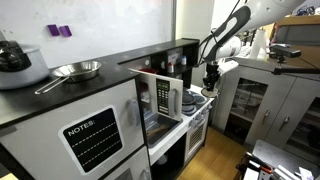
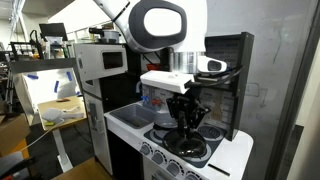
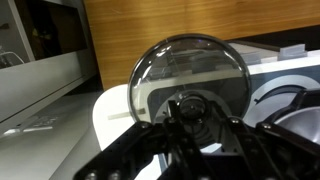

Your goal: Cover the grey pot with the black lid on the stove

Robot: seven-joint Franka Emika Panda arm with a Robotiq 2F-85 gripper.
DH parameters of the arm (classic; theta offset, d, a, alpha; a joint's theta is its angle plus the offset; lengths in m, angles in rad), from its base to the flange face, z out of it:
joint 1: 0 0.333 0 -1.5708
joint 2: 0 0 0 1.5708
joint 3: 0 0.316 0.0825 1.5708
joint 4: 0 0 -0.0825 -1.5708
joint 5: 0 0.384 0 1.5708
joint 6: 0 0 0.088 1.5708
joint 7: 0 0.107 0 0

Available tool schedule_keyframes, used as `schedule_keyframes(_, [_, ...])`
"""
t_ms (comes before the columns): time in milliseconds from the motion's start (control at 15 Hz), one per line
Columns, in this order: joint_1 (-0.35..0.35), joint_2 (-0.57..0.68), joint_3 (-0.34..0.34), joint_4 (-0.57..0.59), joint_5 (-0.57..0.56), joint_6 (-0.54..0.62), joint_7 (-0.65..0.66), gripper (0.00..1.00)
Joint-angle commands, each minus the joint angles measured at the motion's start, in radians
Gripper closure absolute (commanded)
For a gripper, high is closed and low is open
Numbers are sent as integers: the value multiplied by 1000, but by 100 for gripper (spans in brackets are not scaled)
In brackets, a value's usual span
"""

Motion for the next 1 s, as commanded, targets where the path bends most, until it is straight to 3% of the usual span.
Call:
schedule_keyframes(0, [29,-113,-7,-111,-26,15,-31,92])
schedule_keyframes(467, [108,-260,5,-248,-76,38,-182,92])
schedule_keyframes(933, [161,-245,11,-237,-58,65,-242,92])
